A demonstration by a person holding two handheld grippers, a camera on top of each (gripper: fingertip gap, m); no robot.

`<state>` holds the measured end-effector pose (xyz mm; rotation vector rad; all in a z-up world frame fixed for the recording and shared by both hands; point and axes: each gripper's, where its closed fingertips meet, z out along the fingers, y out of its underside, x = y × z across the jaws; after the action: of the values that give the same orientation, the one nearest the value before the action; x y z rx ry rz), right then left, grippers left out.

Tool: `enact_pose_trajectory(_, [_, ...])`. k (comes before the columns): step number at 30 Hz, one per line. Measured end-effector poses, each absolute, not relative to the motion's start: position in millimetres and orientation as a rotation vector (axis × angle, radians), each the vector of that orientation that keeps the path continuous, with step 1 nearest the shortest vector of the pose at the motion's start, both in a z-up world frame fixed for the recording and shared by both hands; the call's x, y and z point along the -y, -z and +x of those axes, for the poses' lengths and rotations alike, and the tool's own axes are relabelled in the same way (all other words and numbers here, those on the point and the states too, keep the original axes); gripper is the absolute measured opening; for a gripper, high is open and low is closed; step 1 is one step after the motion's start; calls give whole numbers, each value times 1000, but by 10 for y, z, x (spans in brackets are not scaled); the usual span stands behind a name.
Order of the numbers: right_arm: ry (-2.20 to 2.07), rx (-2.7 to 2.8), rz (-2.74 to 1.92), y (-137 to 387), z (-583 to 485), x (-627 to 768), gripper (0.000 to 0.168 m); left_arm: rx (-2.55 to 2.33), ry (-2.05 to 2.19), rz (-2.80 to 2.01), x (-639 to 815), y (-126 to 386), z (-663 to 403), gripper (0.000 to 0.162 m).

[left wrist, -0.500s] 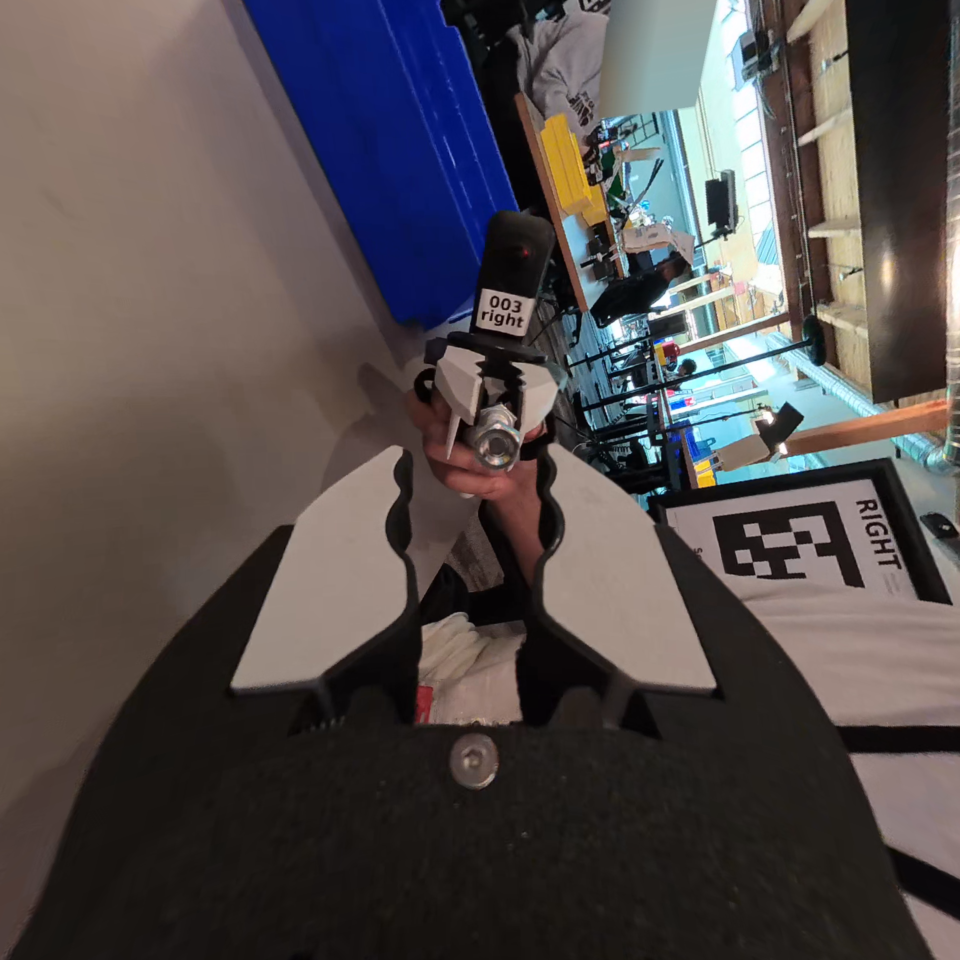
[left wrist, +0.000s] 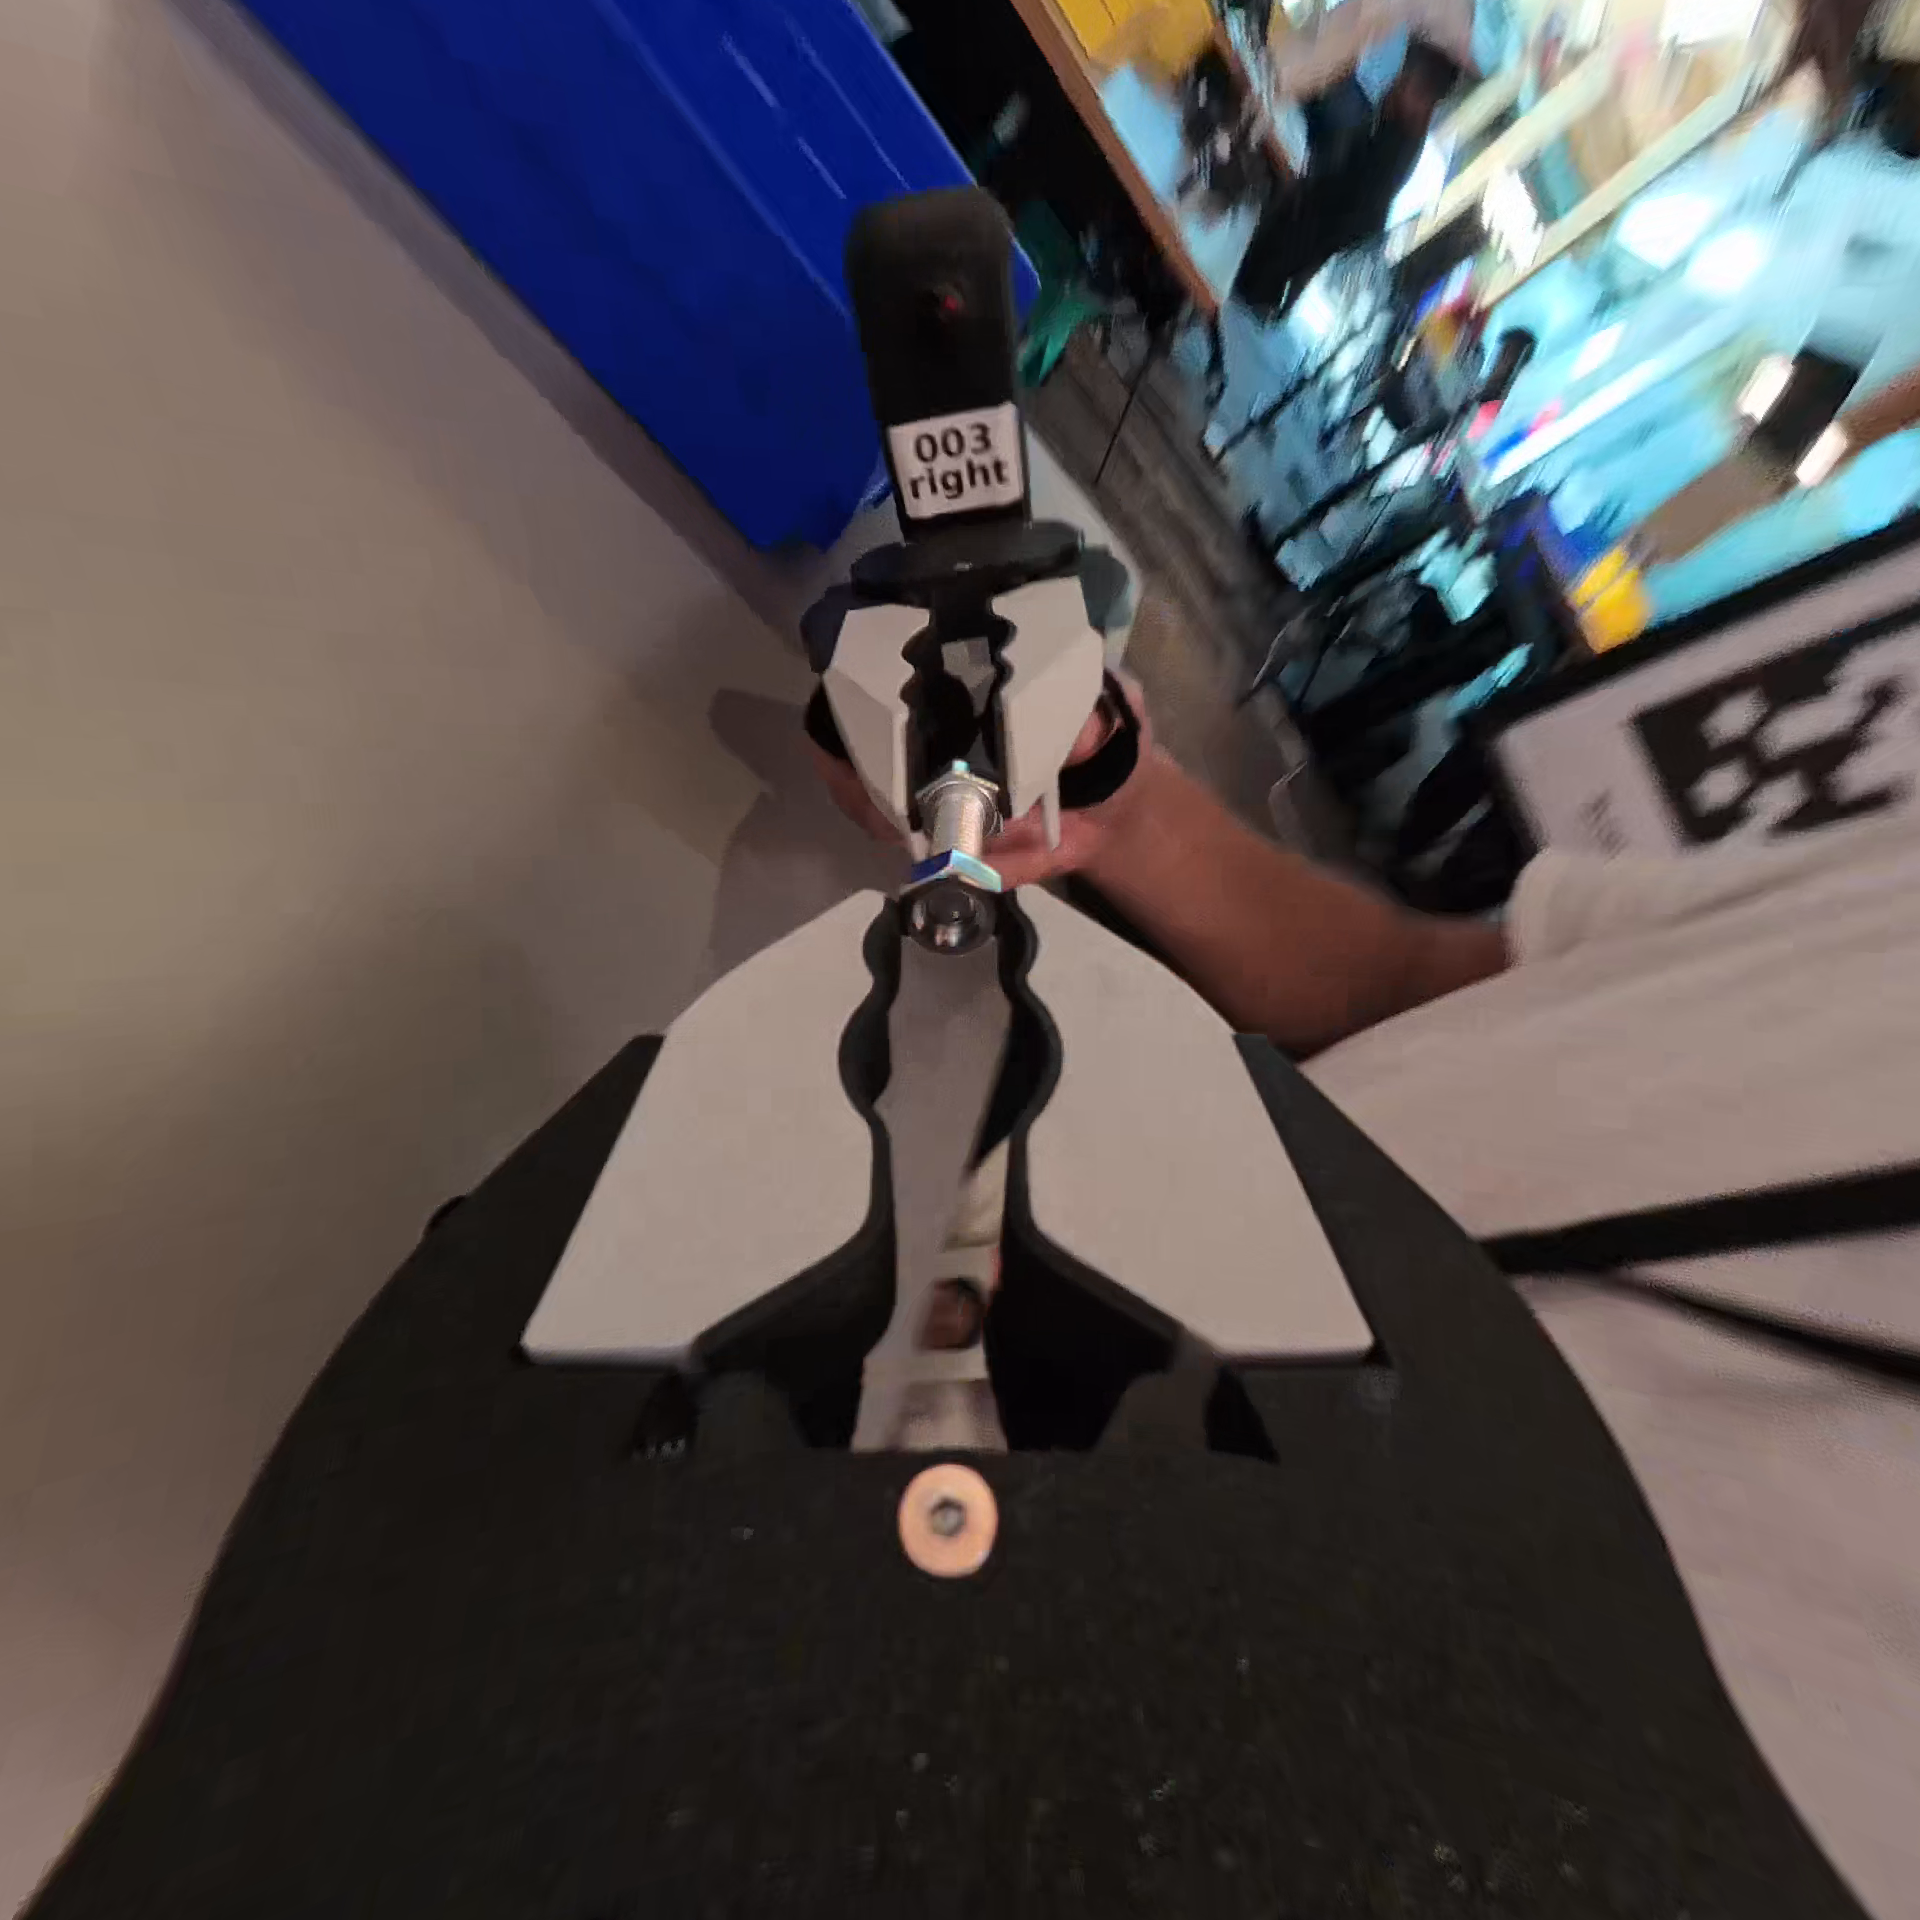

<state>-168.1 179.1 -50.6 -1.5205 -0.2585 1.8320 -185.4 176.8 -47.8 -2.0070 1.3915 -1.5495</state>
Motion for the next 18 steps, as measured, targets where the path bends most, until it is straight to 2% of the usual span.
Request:
enact_pose_trajectory(7, [-1882, 246, -1468, 436, -1649, -1770, 16, -1952, 918, -1282, -1772, 446, -1829, 17])
enact_pose_trajectory(14, [-1890, 245, -1469, 443, -1663, -1773, 16, -2053, 487, -695, -1819, 440, -1828, 17])
enact_pose_trajectory(15, [-1892, 244, -1465, 437, -1660, -1772, 16, -2018, 468, -680, -1828, 406, -1817, 20])
enact_pose_trajectory(17, [-1890, 243, -1466, 440, -1653, -1776, 16, -1968, 505, -713, -1814, 321, -1825, 39])
enact_pose_trajectory(18, [-1890, 241, -1464, 438, -1647, -1777, 16, -1951, 562, -754, -1793, 275, -1849, 42])
